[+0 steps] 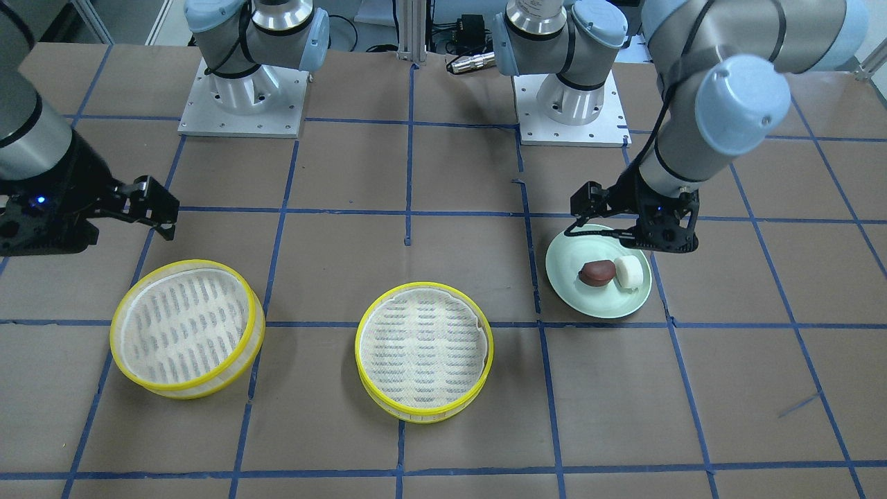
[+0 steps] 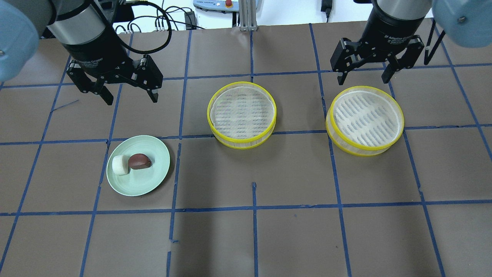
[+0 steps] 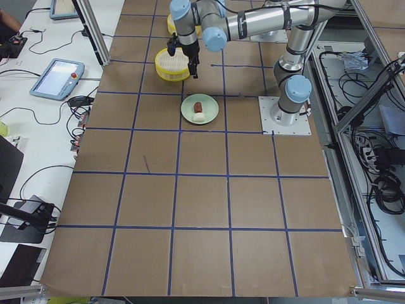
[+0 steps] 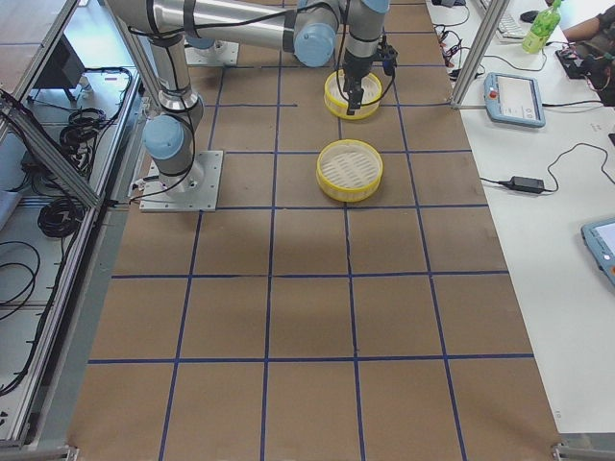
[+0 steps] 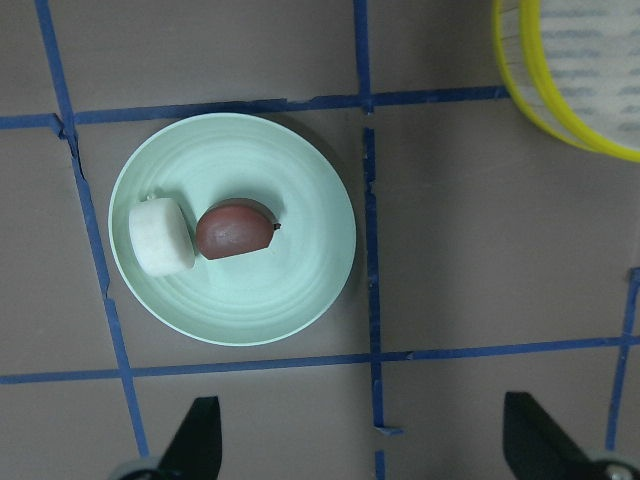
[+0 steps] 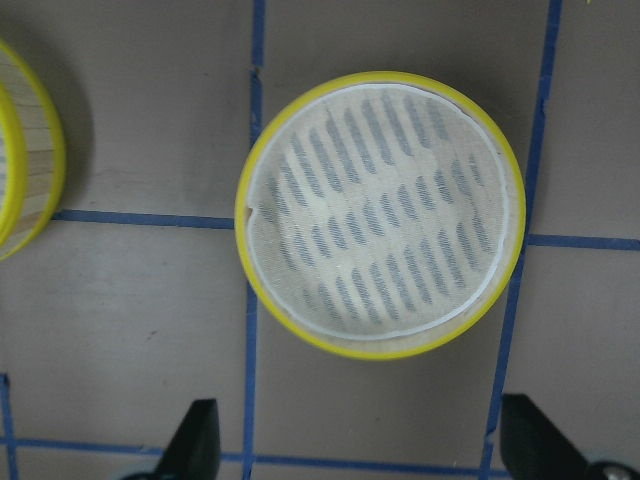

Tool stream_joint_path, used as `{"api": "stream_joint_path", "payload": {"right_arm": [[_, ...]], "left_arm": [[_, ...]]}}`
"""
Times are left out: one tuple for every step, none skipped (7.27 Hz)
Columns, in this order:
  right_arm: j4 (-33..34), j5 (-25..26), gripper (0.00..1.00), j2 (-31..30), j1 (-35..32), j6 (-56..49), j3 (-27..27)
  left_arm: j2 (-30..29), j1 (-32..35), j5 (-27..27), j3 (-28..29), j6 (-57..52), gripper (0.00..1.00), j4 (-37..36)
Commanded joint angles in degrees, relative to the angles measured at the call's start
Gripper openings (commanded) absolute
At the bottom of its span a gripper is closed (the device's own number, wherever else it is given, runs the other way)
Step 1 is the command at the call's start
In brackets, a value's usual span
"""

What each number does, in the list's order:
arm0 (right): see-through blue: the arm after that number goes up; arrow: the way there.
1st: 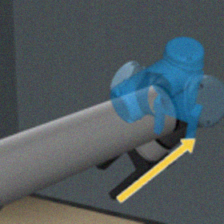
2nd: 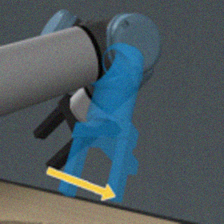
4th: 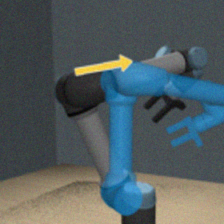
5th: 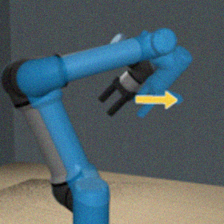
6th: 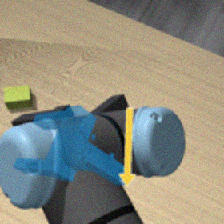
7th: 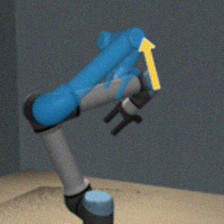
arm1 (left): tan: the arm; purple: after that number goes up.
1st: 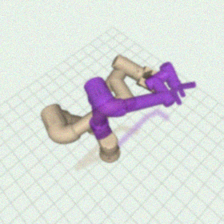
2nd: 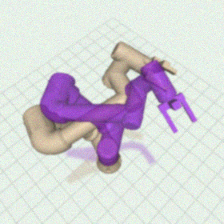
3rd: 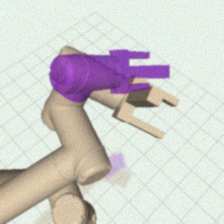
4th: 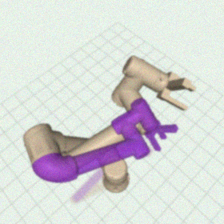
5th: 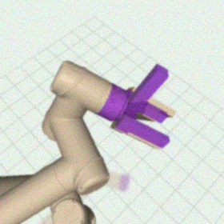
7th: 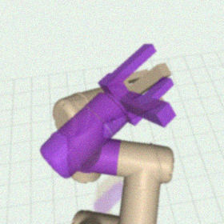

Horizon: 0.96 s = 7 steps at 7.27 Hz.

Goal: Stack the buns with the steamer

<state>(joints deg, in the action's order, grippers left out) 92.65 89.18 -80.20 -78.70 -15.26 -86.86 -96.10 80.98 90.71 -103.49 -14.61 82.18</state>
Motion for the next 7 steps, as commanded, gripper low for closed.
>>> {"api": "stream_joint_path", "payload": {"right_arm": [[7.51,0.21,1.00,4.07,5.81,-7.39,-3.65],[11.80,0.29,0.99,5.83,7.58,-9.16,-5.50],[16.28,0.38,0.99,8.19,9.07,-10.83,-7.17],[19.37,0.47,0.99,9.43,10.13,-11.54,-8.84],[20.54,0.38,0.99,9.97,11.10,-11.81,-10.68],[22.81,0.47,0.99,10.06,11.28,-11.90,-12.01],[23.01,0.47,0.99,10.15,11.28,-11.90,-12.63]], "left_arm": [[-4.16,-4.33,1.22,-7.15,-11.54,0.97,-9.04],[-6.01,-4.60,2.18,-7.16,-13.06,0.97,-11.14],[-8.98,-6.25,4.45,-6.99,-13.51,0.98,-12.82],[-10.06,-7.23,6.13,-7.16,-13.43,0.98,-12.57],[-10.42,-8.11,6.14,-7.42,-13.60,0.95,-12.22],[-10.86,-8.11,5.88,-7.43,-13.60,0.83,-12.22],[-10.86,-8.20,6.05,-7.43,-13.60,0.59,-12.22]]}}
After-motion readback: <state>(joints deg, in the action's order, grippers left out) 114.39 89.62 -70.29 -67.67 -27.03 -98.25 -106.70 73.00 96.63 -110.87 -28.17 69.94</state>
